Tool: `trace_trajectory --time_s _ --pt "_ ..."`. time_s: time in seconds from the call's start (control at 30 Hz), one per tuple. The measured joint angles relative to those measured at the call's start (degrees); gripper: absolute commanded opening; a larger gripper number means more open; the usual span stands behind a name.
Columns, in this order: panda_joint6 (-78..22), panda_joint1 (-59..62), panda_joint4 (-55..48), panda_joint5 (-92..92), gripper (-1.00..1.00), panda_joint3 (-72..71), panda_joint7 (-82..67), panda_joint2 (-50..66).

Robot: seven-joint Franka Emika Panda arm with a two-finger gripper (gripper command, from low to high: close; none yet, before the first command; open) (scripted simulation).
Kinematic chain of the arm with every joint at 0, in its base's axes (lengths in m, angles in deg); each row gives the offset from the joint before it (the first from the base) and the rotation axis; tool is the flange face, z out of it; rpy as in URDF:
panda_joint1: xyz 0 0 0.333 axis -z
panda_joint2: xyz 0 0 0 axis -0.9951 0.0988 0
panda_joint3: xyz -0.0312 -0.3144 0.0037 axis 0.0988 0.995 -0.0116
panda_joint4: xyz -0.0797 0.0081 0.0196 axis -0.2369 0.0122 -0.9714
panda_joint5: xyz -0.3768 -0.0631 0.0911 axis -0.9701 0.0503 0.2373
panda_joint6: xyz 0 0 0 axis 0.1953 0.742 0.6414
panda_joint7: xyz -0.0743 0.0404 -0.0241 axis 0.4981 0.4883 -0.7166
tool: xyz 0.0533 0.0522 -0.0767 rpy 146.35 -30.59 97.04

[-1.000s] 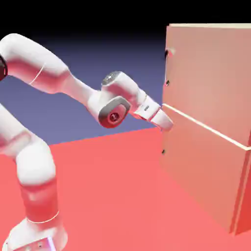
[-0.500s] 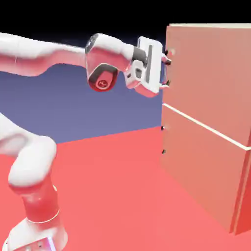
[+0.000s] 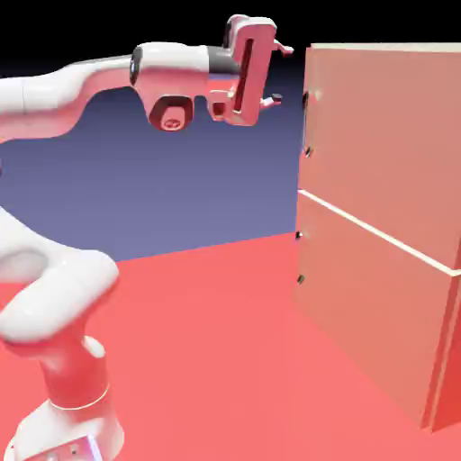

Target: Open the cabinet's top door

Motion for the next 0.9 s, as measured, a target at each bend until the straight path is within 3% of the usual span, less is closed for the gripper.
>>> trace_trajectory --time_s 0.6,0.8,0.83,0.9 --pt "-0.2 24.2 -15.6 44.9 0.00 -26.8 43.2 -13.5" --pt "-1.4 32.8 -22.7 46.1 0.00 -29.6 44.9 -13.9" --pt "-1.6 34.0 -23.7 46.2 -1.00 -29.9 45.0 -13.9" --pt "-1.6 34.0 -23.7 46.2 -1.00 -29.9 45.0 -13.9"
